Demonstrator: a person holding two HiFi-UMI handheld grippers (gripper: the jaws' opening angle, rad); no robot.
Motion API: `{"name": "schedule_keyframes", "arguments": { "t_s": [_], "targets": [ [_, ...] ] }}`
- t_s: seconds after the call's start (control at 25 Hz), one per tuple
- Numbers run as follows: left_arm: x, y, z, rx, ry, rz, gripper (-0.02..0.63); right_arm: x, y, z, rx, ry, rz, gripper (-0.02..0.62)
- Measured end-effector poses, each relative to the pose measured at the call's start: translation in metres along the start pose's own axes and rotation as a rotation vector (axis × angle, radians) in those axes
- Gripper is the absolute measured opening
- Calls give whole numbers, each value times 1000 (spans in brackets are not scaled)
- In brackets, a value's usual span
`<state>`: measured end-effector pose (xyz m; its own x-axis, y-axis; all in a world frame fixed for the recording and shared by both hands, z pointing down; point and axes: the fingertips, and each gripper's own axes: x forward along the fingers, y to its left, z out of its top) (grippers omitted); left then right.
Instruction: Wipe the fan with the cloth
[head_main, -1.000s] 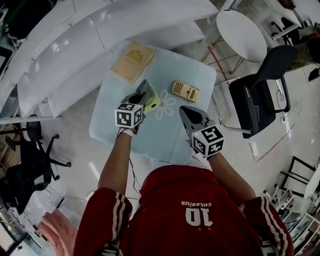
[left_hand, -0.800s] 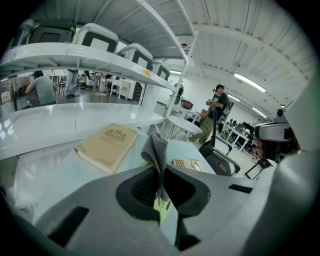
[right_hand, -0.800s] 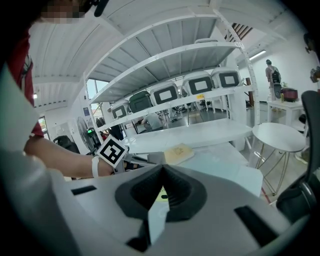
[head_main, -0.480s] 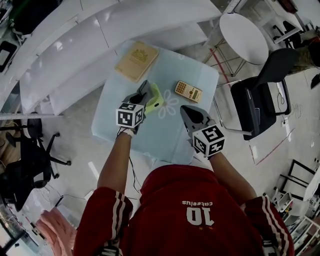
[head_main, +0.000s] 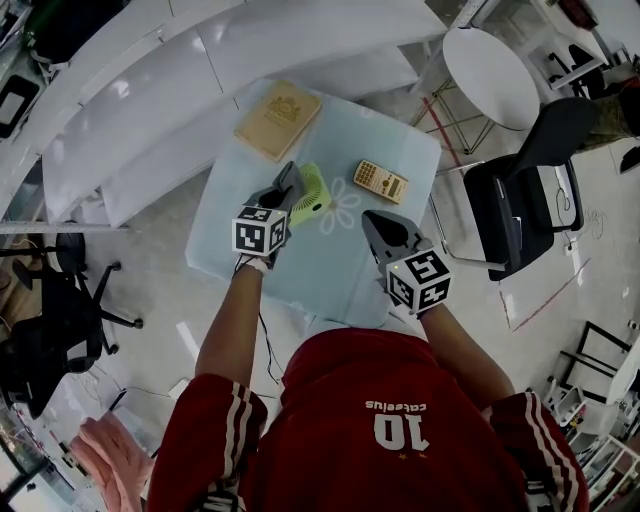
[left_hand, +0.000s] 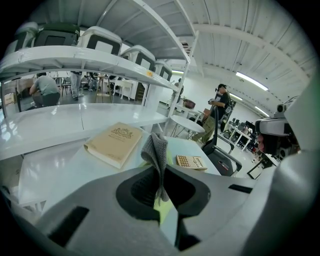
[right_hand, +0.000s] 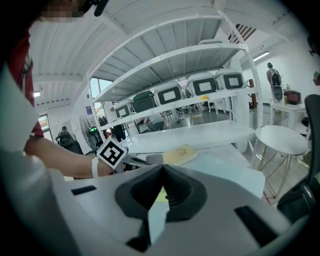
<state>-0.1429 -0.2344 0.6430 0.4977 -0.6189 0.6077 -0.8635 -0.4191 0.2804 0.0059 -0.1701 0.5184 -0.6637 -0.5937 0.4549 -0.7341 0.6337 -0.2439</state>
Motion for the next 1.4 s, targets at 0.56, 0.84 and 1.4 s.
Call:
{"name": "schedule_keyframes", "arguments": {
  "t_s": [0.56,0.84,1.4],
  "targets": [
    [-11,8,-6,-2,-1,18,26,2,9,-4,-2,7,17,3],
    [-17,14,-11,-17,-4,33,26,3,13,-5,-8,7,22,3],
    [-25,20,-15,-18,-2,42,26,3,20,-5,-10,6,18,3]
  ]
}}
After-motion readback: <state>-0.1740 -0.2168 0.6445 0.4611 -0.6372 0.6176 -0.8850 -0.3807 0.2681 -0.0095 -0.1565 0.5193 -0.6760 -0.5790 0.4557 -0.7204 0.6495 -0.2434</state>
